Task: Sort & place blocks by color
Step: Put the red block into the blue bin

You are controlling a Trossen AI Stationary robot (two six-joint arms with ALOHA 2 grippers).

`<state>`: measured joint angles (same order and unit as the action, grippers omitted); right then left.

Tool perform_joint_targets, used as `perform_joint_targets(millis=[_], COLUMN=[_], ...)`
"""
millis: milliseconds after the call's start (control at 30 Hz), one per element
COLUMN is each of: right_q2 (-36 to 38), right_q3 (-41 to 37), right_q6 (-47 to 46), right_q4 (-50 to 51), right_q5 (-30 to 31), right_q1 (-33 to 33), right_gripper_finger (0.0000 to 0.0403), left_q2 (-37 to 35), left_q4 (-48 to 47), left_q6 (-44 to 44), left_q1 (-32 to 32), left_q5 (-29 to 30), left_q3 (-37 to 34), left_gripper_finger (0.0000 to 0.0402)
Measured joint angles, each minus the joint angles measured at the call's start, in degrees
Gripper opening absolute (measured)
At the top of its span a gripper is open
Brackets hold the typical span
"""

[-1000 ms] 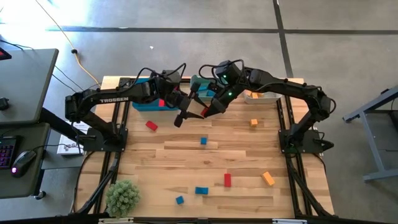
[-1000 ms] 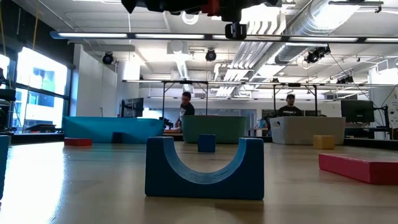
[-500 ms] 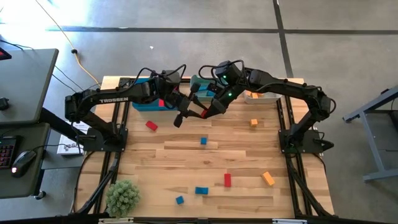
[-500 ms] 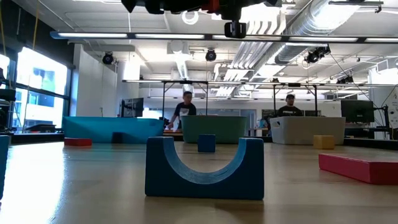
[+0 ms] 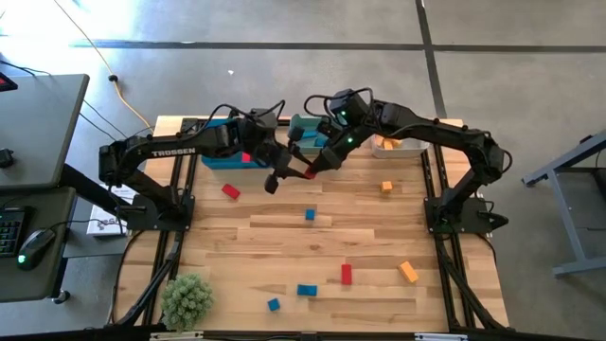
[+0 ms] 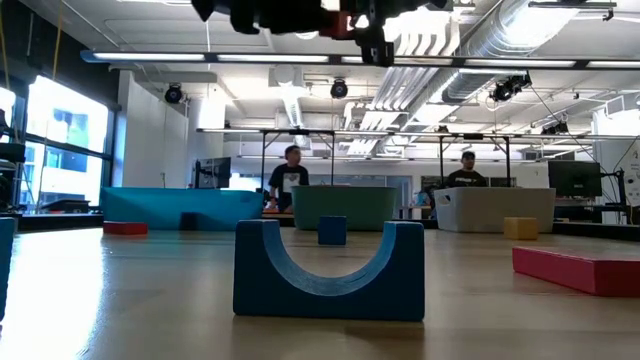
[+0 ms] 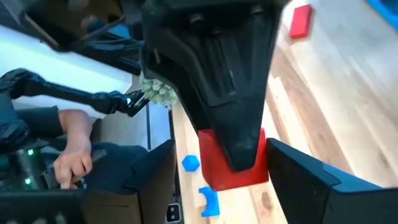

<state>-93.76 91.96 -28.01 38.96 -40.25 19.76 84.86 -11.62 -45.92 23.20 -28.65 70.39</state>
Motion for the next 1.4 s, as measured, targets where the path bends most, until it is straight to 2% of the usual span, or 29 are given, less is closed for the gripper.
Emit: perform_joint_targets(millis=[100,267,433,567,700,800,933,1100,1233,1400], right_q2=[0.0,0.0,0.0,0.0,0.0,0.0,0.0,0.0,0.0,0.0], right_q3=[0.0,0.0,0.0,0.0,0.0,0.0,0.0,0.0,0.0,-1.5], right_q6=[0.0,0.1,4.3,9.2,12.8,12.8,9.8,3.6,-1.8,-1.8], right_q4=[0.0,0.1,2.6,9.2,17.9,23.4,28.7,32.2,33.7,32.9], right_q5=[0.0,-0.1,1.4,8.3,20.5,28.4,35.2,38.5,38.6,39.7], right_q1=[1.5,4.0,5.7,6.2,6.1,6.0,6.0,5.9,5.4,4.2], right_gripper_finger=[0.0234,0.0235,0.0236,0.0236,0.0236,0.0236,0.0236,0.0236,0.0236,0.0236], left_q2=[0.0,0.0,0.0,0.0,0.0,0.0,0.0,0.7,0.9,2.2], left_q4=[-3.1,-6.6,-10.3,-13.1,-16.5,-18.8,-22.3,-27.8,-32.1,-34.7], left_q6=[-0.8,-0.5,3.8,10.2,19.5,25.6,32.4,42.7,48.8,51.3], left_q1=[0.0,0.8,4.2,8.1,12.1,14.7,18.0,21.8,23.5,24.3], left_q5=[4.0,14.6,20.9,22.9,26.6,29.3,32.2,35.1,35.5,35.1], left_q3=[0.0,0.0,0.0,0.0,0.0,-0.2,-0.3,-0.4,-0.4,-0.3], left_gripper_finger=[0.0105,0.0105,0.0105,0.0105,0.0105,0.0105,0.0105,0.0105,0.0105,0.0109])
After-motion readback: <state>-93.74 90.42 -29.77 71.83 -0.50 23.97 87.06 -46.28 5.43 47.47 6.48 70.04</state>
